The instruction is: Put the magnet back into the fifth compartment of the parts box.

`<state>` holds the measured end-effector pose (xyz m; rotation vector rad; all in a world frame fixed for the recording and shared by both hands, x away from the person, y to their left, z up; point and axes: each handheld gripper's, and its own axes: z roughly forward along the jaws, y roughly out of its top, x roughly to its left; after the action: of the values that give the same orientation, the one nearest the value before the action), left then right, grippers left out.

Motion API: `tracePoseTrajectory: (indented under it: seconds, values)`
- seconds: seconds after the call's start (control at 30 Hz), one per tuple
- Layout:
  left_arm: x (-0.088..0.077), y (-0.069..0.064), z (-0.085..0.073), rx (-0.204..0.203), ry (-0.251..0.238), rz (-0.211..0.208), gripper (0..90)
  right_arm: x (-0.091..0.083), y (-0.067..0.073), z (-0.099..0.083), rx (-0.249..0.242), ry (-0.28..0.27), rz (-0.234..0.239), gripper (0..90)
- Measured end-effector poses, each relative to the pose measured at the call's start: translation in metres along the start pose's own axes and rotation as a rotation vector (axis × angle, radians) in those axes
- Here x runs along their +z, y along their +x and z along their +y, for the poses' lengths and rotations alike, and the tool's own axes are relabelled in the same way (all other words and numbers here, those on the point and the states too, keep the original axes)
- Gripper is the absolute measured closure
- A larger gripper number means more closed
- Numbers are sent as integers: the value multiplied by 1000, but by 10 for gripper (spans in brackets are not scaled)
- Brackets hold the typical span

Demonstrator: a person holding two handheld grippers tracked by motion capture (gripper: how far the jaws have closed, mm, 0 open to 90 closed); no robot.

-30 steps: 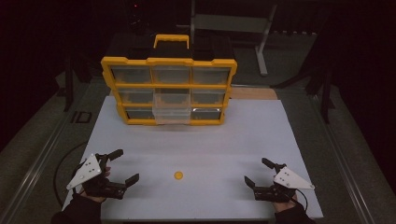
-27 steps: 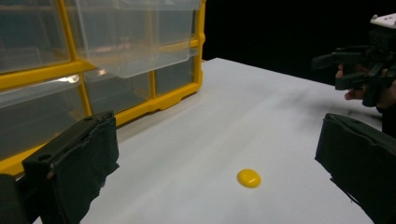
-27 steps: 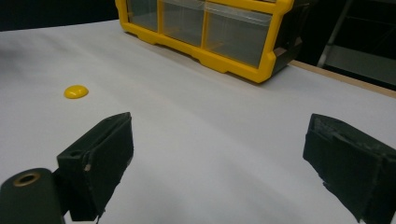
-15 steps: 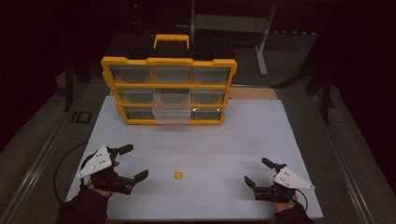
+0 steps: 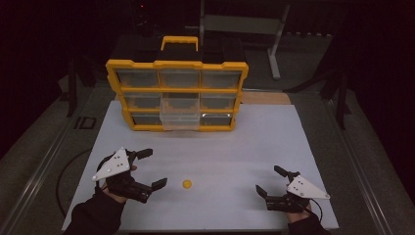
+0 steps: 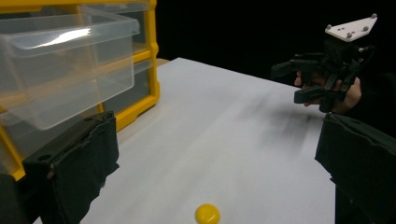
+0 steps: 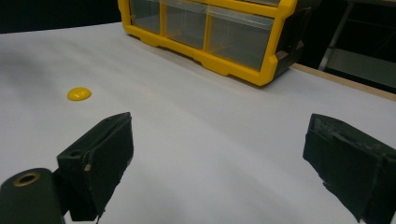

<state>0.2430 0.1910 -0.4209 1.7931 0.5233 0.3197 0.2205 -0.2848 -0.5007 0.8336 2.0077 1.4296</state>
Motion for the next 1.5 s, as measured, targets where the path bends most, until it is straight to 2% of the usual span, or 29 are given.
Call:
tracePoseTrajectory:
  seconds: [0.17, 0.2, 0.27, 0.33, 0.5, 0.53, 0.6, 0.7, 0.77, 0.83, 0.93, 0.97, 1.5]
  values:
    - [9, -3, 3, 22, 22, -21, 1, 0, 1, 0, 1, 0, 1, 87]
    - [14, -4, 3, 38, 33, -41, 1, 0, 1, 0, 0, 1, 1, 87]
    - [17, -6, 3, 41, 37, -41, 1, 0, 0, 0, -1, 1, 1, 87]
    - [25, -7, 2, 64, 58, -50, 1, 0, 1, 0, -1, 0, 0, 87]
    - [35, -9, 3, 76, 57, -68, 1, 0, 1, 0, -1, 0, 2, 87]
    - [39, -9, 3, 80, 66, -81, 1, 0, 1, 0, -2, -1, 2, 87]
    - [44, -10, 2, 94, 65, -79, 0, 0, 1, 0, -1, -2, 3, 87]
    - [51, -10, 0, 93, 81, -81, 0, 0, 1, 0, -3, -1, 4, 87]
    - [57, -10, -2, 97, 98, -76, 0, 0, 1, 0, -3, 0, 5, 87]
    - [60, -9, -4, 99, 111, -88, 0, 0, 1, 0, -3, -1, 6, 87]
    - [68, -9, -12, 117, 145, -78, 0, 1, 1, 0, -3, 0, 8, 87]
    - [71, -8, -15, 121, 153, -62, 0, 1, 1, 0, -4, 0, 8, 87]
    - [90, -3, -49, 122, 297, -66, 1, 1, 1, 0, -3, 2, 14, 87]
